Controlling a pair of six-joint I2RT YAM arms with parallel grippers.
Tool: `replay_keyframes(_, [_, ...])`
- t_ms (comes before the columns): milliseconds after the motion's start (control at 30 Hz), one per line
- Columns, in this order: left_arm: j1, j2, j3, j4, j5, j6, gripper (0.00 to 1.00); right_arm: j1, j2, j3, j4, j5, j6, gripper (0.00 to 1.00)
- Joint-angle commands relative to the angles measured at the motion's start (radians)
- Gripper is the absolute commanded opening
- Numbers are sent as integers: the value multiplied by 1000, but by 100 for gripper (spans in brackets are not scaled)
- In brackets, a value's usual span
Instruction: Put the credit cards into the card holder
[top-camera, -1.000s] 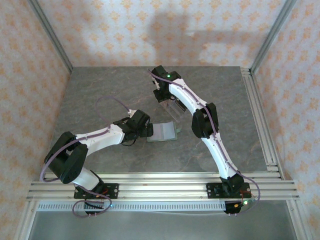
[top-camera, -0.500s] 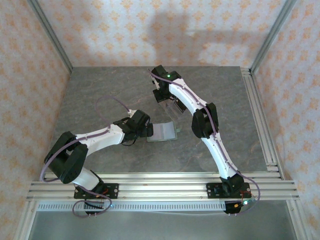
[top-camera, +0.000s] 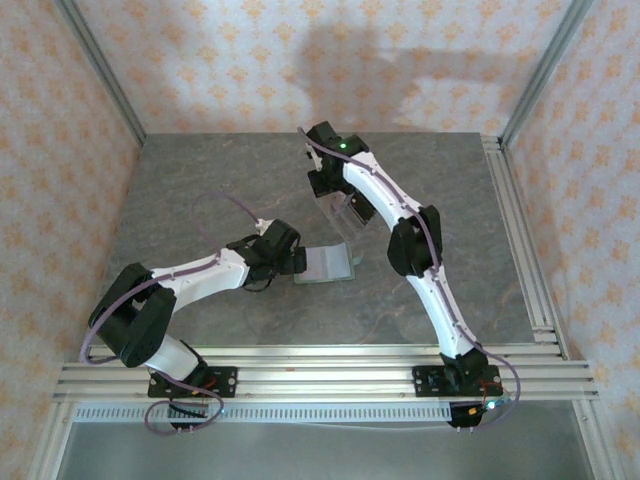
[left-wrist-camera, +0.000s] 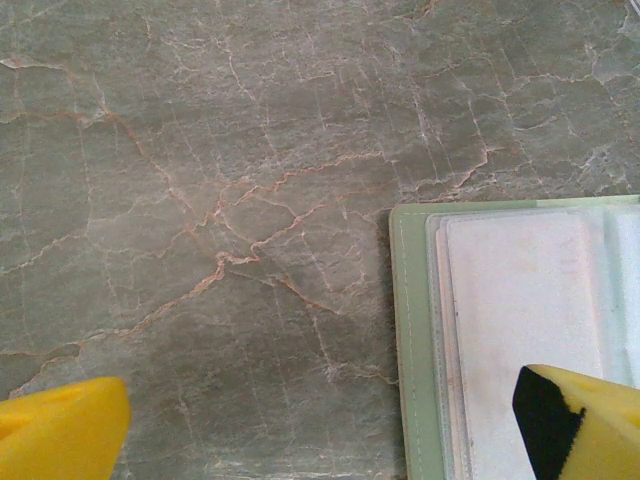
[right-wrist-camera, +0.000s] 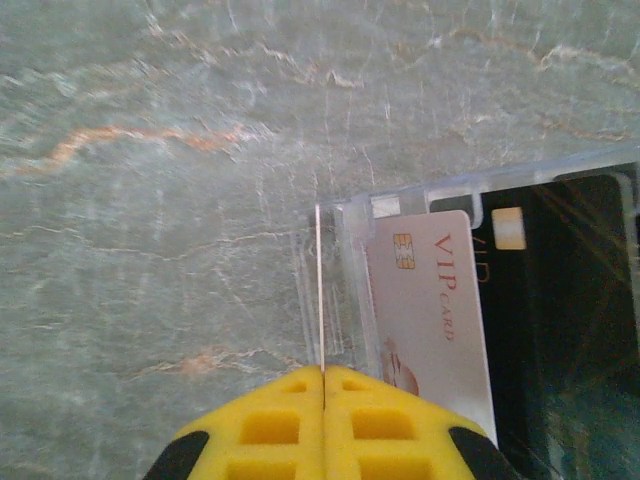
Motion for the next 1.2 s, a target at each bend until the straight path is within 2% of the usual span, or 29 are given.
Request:
replay_keyframes(0, [11, 6, 7, -19, -23, -8, 100, -5, -102, 37, 3, -22, 24, 0])
replay_keyframes(167, [11, 4, 23, -33, -24, 22, 100, -3, -170, 23, -7, -69, 46, 0])
replay_keyframes(267, [11, 5, 40, -39, -6, 62, 100, -4, -248, -54, 7, -102, 66, 0])
replay_keyframes(500, [2, 51, 78, -46, 50, 126, 100, -4, -534, -520, 222, -152, 143, 0])
replay_keyframes(667, [-15, 99, 91, -45, 39, 137, 100, -13, -737, -870, 388, -192, 235, 0])
replay_keyframes(800, [-28, 134, 107, -51, 21, 147, 100, -28, -875, -1129, 548, -271, 340, 0])
replay_keyframes(967, [-38, 143, 108, -76, -17, 142, 100, -34, -976, -1379, 735, -357, 454, 0])
replay_keyframes(1167, [-39, 154, 107, -116, -54, 128, 100, -38, -991, -1586, 988, -448, 569, 0])
